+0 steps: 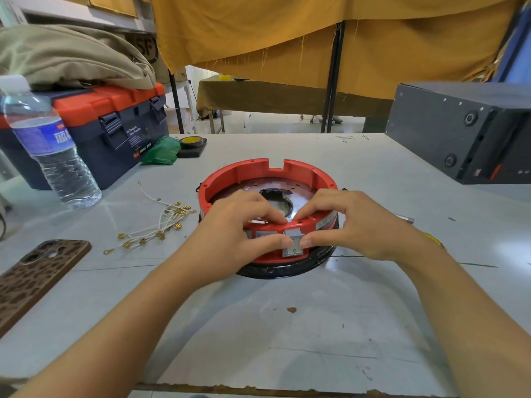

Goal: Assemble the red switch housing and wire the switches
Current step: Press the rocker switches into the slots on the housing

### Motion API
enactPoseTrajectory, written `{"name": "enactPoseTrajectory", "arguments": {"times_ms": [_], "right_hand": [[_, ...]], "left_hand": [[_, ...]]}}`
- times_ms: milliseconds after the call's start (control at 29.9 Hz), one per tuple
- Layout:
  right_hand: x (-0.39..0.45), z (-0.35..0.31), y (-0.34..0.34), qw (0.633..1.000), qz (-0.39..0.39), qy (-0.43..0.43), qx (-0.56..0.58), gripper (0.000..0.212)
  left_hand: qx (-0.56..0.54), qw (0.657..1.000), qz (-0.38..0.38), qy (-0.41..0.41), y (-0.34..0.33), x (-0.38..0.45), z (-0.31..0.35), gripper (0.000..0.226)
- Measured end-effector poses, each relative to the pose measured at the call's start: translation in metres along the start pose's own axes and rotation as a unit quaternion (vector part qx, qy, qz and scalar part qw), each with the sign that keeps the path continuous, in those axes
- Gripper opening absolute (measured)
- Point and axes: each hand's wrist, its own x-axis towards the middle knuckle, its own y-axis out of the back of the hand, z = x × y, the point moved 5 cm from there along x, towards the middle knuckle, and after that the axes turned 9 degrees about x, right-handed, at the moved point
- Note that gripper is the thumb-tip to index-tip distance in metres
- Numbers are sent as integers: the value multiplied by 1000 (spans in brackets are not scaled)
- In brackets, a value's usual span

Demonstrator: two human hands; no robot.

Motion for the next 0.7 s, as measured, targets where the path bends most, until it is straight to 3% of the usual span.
{"name": "enactPoseTrajectory", "arguments": {"times_ms": [134, 702], "right_hand": [[0, 2, 0, 1000, 20, -3, 18, 23], [6, 6, -2, 997, 56, 6, 44, 18]], "left_hand": [[-27, 999, -41, -4, 1, 11, -7, 23], [-69, 997, 15, -18, -3, 10, -12, 14]]}}
